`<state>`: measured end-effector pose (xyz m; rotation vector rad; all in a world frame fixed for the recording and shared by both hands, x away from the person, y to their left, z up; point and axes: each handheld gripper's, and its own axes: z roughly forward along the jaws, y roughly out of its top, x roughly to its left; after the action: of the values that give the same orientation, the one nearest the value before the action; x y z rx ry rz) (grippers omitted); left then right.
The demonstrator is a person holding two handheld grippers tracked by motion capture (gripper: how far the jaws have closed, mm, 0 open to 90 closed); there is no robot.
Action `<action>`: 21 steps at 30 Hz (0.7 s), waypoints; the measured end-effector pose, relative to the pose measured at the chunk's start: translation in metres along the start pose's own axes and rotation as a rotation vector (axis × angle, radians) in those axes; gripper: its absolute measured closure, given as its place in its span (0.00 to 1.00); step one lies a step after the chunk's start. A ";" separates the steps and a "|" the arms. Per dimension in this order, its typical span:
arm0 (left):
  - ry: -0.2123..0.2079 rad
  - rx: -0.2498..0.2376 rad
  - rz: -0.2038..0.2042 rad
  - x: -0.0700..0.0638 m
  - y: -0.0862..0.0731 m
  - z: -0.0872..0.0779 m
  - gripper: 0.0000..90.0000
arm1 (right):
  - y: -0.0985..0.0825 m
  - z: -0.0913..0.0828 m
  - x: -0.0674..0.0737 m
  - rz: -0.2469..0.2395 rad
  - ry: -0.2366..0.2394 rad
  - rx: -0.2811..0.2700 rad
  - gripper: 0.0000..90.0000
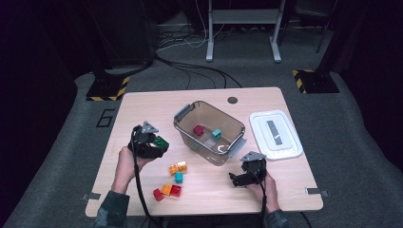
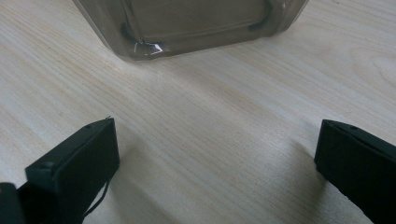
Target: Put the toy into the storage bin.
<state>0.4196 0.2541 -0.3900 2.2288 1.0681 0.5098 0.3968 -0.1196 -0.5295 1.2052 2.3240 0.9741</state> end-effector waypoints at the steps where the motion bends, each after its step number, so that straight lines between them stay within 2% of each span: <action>1: -0.001 -0.005 0.001 0.000 0.002 -0.001 0.45 | 0.000 0.000 0.000 0.002 0.000 0.000 0.00; 21: -0.001 -0.035 0.035 0.004 0.047 -0.014 0.45 | 0.000 0.000 0.000 0.001 -0.002 0.000 0.00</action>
<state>0.4410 0.2391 -0.3482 2.2203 1.0135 0.5383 0.3968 -0.1195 -0.5295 1.2072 2.3223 0.9726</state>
